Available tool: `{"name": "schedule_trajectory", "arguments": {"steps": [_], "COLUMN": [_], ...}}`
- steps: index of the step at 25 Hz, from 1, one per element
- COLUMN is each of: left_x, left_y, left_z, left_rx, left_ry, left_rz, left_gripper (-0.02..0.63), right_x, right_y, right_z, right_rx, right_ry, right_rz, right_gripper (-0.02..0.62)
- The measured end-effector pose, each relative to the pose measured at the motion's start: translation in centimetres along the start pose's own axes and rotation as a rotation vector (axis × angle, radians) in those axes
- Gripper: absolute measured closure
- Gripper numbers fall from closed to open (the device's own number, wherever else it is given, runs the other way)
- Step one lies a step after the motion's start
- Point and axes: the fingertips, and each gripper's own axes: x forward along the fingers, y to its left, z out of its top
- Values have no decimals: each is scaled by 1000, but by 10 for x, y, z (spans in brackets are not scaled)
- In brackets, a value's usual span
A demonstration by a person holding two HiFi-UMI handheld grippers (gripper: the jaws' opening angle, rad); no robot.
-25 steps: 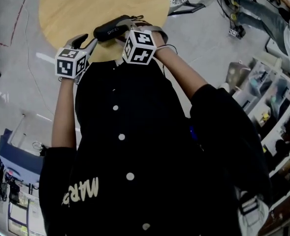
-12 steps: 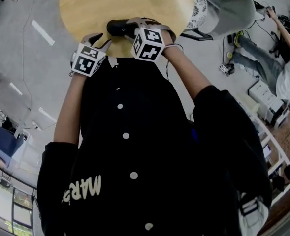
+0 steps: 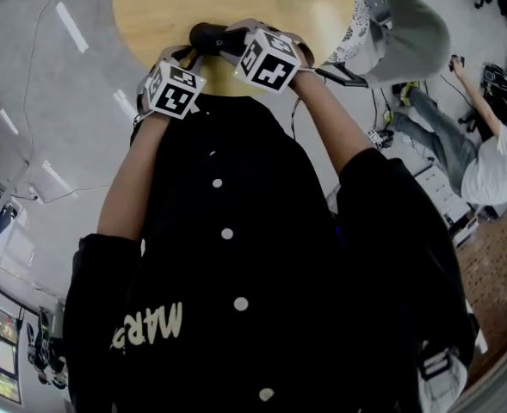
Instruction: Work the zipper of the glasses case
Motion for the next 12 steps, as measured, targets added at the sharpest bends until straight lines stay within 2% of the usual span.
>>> {"name": "schedule_trajectory", "arguments": {"steps": [7,12], "left_x": [8,6], "left_y": [-5,1], "left_z": [-1,-2], "left_rx": [-32,-20], "left_ry": [23,45], "left_rz": [80,139], "left_gripper": [531,574], "right_x": [0,2], "right_y": [2,2], "right_z": [1,1], "right_rx": [-14,-25], "right_ry": [24,48], "right_rz": [21,-1], "right_gripper": [443,442]}}
